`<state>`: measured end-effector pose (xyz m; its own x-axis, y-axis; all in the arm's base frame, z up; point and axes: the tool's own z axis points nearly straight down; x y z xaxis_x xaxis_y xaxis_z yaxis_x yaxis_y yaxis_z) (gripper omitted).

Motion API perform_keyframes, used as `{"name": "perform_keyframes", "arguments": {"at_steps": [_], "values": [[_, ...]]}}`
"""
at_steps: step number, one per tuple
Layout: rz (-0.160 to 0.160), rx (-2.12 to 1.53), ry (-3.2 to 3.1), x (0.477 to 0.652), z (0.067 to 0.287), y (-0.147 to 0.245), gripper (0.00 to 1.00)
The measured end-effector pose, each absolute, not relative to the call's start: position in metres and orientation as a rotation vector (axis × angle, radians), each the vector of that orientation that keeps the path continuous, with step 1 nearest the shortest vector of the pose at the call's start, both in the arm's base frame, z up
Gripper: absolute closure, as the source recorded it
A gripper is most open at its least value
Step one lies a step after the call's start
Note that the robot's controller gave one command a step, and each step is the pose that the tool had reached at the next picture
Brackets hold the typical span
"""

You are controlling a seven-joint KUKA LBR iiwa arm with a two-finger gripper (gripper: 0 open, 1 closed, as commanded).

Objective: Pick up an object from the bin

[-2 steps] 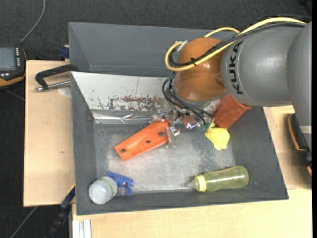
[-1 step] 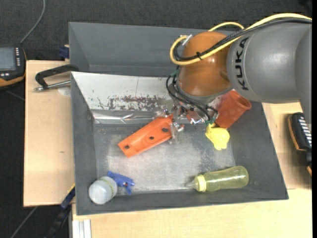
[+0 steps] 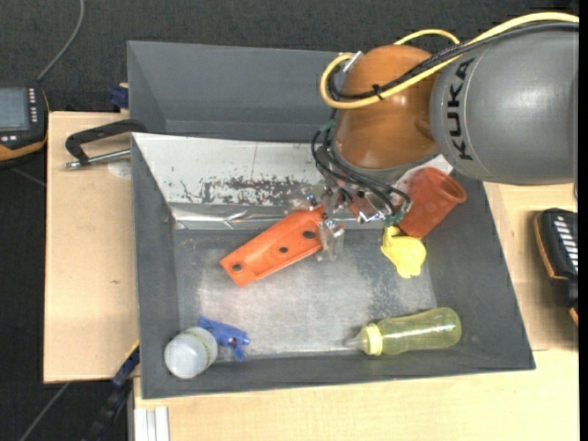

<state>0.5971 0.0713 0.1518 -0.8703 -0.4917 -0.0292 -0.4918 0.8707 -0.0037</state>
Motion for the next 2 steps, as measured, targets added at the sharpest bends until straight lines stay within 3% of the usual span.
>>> {"name": "perform_keyframes", "arguments": {"at_steps": [2], "values": [[0.006,-0.803,3.000,0.598,0.245,0.074,1.00]]}}
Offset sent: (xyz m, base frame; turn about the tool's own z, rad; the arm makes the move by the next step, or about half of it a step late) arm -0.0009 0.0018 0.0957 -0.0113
